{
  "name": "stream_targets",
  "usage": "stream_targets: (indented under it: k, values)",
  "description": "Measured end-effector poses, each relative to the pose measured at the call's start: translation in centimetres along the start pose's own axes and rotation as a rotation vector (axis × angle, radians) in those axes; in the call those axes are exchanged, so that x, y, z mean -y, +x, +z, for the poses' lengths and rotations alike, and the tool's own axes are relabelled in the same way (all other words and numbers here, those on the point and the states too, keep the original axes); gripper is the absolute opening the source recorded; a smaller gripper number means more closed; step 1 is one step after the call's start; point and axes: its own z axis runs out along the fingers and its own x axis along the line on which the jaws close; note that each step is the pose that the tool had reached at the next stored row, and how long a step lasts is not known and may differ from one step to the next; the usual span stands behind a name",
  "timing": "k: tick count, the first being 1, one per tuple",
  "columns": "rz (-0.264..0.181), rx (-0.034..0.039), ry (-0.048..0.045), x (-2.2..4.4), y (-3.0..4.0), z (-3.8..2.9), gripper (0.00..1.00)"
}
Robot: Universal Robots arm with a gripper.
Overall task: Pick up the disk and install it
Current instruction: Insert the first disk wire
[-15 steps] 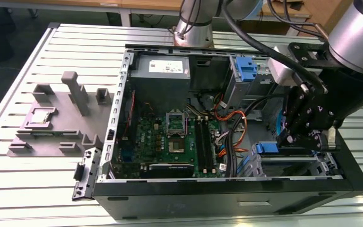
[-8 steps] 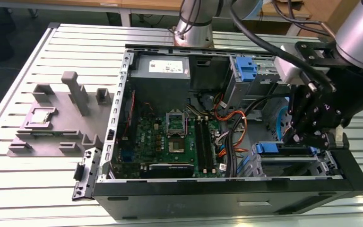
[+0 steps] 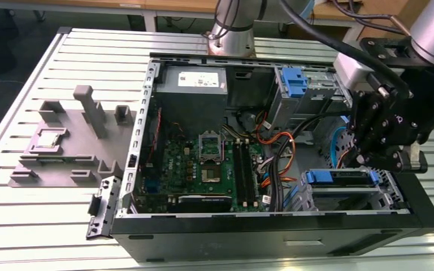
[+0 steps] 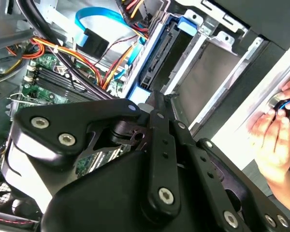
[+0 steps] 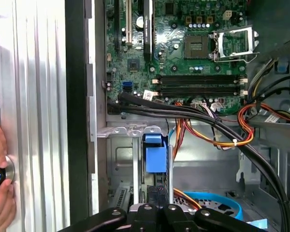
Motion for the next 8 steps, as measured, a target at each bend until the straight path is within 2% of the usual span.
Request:
stream_targets:
  k: [5, 8]
  values:
    - [-0.06, 0.0012, 0.0008, 0.18, -0.01, 0.14, 0.1]
    - [-0.062, 0.0007, 0.0009, 0.81, -0.07, 0.17, 0.1]
